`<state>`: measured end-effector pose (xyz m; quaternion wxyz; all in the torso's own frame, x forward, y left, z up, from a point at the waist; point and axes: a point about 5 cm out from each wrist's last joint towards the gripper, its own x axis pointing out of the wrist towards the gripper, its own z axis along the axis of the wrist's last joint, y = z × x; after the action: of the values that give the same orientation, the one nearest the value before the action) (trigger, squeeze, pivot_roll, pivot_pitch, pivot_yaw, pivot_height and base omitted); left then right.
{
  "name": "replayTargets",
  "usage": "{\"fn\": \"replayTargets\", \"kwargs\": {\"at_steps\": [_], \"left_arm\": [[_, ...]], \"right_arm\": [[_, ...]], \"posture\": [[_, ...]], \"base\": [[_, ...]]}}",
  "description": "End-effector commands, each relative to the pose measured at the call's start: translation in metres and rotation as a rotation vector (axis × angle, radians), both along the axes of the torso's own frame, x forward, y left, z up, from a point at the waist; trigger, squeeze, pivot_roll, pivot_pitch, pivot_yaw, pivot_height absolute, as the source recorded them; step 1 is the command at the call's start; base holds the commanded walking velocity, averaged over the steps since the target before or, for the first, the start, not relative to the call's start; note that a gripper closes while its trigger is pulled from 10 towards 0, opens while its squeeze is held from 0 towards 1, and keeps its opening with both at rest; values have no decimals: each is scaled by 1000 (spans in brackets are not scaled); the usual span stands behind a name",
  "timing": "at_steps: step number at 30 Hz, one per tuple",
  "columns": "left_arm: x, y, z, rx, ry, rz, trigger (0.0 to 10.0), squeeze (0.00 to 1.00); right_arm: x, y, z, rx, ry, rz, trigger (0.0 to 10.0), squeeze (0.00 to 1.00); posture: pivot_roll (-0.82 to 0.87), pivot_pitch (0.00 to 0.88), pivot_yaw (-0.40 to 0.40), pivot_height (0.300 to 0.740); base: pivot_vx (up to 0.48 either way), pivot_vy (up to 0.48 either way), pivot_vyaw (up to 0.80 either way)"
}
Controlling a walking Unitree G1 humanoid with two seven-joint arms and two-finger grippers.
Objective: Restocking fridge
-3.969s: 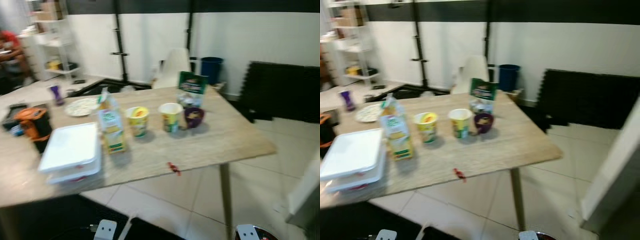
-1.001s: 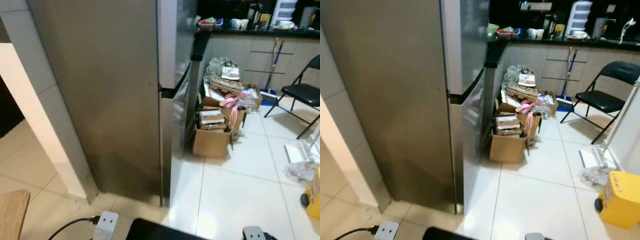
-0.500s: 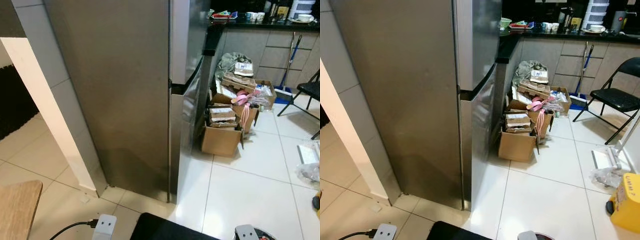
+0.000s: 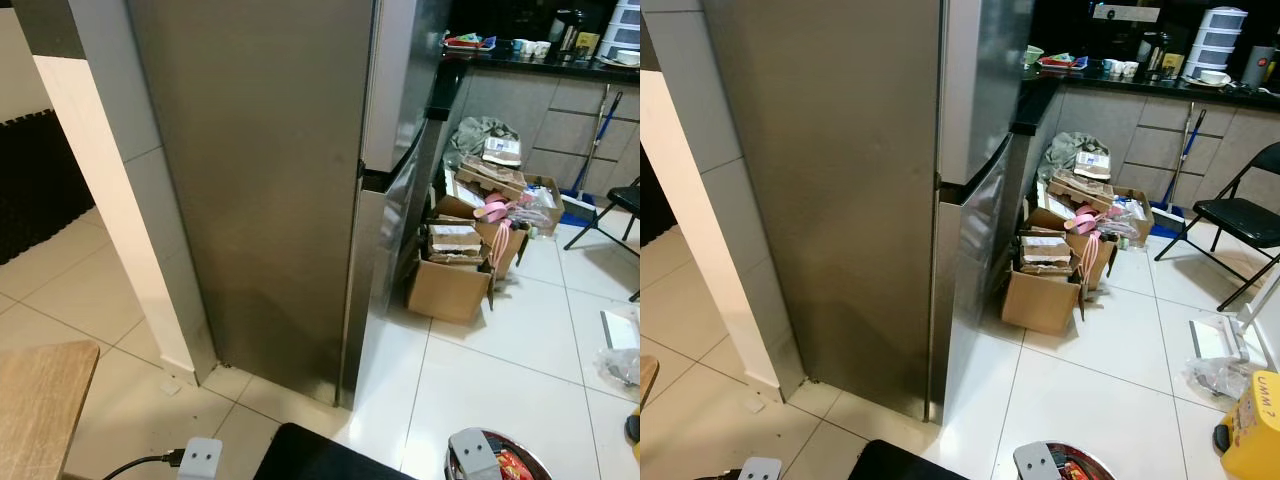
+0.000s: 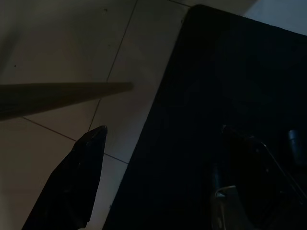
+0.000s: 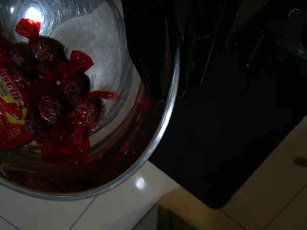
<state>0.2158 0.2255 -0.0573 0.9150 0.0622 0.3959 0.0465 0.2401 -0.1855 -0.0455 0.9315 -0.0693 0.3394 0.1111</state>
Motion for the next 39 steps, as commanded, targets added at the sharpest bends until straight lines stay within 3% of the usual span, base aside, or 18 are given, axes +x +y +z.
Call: {"fn": "replayTargets", "kwargs": {"at_steps": [1,19,39], "left_arm": [[-2,-1,-1,0,0,-17,10000,0],[11,-8,5,-59,-29,3,10000,4],[15,-10,7,-72,-44,-8,10000,0]], "right_arm": [[-1,-2,0,-23,-8,1,10000,0],[-9,-8,-4,-30,-14,-30,10000,0],[-9,-11,-2,-34,-34,-23,10000,0]], "posture": [[-5,75,-30,740],[-37,70,1,740],[-52,58,0,740]], "base": [[0,0,0],[0,0,0],[0,-342,0]]}}
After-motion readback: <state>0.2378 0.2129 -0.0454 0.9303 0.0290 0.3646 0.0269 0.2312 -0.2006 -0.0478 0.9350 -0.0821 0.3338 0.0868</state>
